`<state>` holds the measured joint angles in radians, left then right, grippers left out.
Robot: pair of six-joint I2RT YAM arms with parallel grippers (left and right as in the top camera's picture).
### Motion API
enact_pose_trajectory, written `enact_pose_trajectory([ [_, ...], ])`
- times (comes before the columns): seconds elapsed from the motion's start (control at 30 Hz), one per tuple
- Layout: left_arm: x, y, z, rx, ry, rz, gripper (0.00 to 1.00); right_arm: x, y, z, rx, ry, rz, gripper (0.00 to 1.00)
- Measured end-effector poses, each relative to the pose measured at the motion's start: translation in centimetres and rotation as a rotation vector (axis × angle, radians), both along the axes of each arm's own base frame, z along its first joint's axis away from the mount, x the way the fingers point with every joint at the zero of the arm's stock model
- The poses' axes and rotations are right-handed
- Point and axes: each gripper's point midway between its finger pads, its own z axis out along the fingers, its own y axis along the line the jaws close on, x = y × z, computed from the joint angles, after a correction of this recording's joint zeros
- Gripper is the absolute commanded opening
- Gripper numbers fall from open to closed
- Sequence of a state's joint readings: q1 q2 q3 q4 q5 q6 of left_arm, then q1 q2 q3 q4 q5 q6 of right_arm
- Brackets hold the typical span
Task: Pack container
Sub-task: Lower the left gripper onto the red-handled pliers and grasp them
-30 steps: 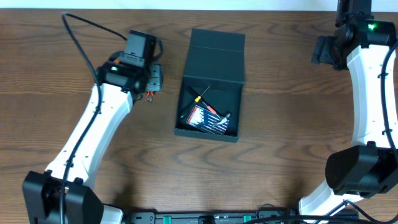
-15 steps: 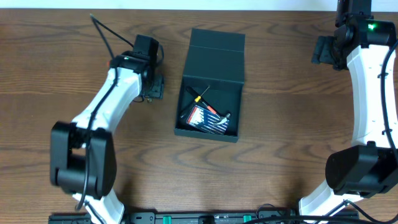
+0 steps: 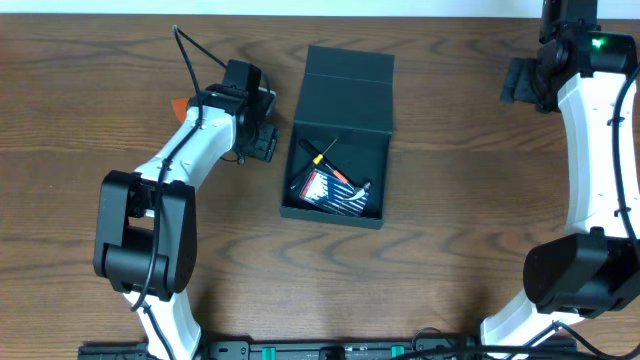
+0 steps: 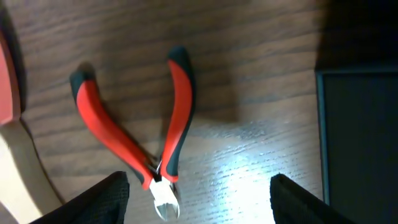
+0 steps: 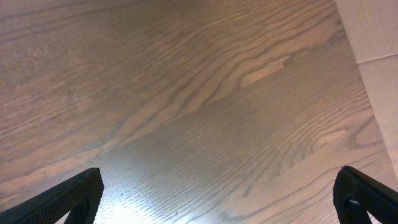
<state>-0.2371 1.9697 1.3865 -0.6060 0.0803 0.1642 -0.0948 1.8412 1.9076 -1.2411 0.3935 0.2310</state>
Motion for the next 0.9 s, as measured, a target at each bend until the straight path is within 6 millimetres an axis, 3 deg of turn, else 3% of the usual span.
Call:
enact_pose_trajectory([
  [0.37, 1.1, -0.4, 0.1, -0.006, -0.045, -0.051, 0.71, 0.0, 0.0, 0.0, 0.0, 0.0, 0.0, 0.99],
  [0.9, 0.6, -0.4, -3.7, 0.004, 0.031, -0.056, 0.71, 0.0, 0.0, 0.0, 0.0, 0.0, 0.0, 0.99],
])
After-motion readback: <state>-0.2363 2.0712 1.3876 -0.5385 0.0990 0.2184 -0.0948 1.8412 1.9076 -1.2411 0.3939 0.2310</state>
